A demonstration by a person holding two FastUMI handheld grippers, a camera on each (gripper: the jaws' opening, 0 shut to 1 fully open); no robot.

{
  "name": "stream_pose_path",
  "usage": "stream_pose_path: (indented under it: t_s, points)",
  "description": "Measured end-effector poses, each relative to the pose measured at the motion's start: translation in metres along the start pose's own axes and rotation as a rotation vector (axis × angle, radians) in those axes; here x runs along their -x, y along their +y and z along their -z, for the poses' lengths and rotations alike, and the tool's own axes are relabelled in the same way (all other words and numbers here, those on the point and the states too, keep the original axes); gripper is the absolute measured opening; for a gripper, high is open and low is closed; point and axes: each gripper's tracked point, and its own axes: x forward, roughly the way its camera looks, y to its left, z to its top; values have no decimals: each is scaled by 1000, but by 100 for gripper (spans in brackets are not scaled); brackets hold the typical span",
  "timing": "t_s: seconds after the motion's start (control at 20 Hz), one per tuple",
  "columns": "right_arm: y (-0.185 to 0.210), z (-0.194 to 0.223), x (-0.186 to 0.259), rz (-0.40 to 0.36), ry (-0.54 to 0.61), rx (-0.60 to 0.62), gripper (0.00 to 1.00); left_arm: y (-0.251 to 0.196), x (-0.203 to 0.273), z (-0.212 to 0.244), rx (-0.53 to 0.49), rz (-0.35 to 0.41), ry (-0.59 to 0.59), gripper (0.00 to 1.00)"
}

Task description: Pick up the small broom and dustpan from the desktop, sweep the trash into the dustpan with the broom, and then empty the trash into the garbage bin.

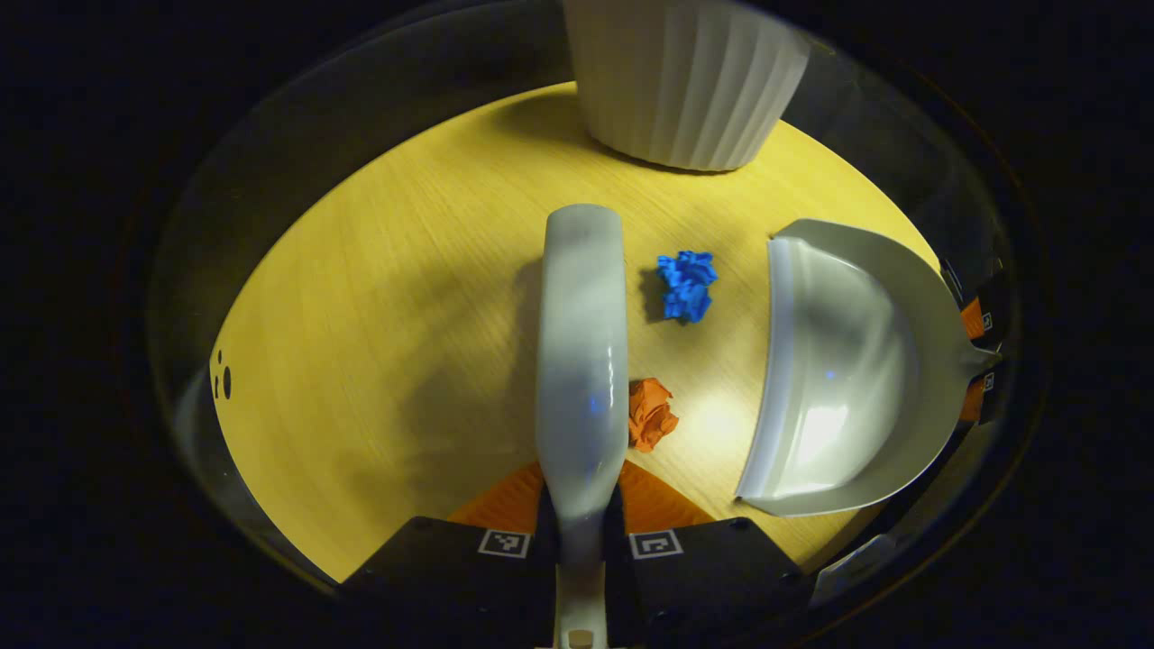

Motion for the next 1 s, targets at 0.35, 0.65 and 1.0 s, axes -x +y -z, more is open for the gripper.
stream_pose_path:
  t_s: [0.35,0.65,1.0]
  points:
    - [-5,-2,-8,-16,-50,42,36,-76,20,-4,-83,247,31,26]
    - [-5,-4,-13,-14,-110,29,36,-77,43,0,-57,245,16,26]
    - [4,1,10,9,-150,-79,36,-13,78,7,118,43,-119,25]
